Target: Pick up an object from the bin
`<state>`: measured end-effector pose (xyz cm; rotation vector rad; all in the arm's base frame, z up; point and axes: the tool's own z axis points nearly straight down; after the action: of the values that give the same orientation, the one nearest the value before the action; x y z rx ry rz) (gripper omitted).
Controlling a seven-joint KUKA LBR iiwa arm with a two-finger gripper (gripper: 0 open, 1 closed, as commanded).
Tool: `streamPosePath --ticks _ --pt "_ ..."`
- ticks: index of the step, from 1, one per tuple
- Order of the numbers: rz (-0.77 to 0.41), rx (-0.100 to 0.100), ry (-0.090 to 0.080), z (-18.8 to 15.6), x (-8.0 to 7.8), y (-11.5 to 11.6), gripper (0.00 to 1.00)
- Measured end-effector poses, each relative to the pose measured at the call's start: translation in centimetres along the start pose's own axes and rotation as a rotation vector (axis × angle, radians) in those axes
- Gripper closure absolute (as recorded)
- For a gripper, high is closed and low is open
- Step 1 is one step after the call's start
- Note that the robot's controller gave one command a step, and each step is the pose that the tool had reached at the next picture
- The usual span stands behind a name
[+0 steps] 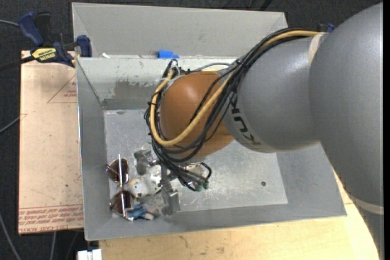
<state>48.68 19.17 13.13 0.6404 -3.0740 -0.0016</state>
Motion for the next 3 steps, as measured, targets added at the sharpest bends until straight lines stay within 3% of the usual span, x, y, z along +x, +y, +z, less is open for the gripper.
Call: streamPosePath --ticks 1,2,3 --pt "-0.015 0.000 -0.002 2.0 0.6 -1.2 0.00" --pt "-0.227 0.002 -0.010 5.6 -1.3 -1.5 0.00" --pt "-0.136 0.001 -0.013 6.2 -1.1 -1.3 1.00"
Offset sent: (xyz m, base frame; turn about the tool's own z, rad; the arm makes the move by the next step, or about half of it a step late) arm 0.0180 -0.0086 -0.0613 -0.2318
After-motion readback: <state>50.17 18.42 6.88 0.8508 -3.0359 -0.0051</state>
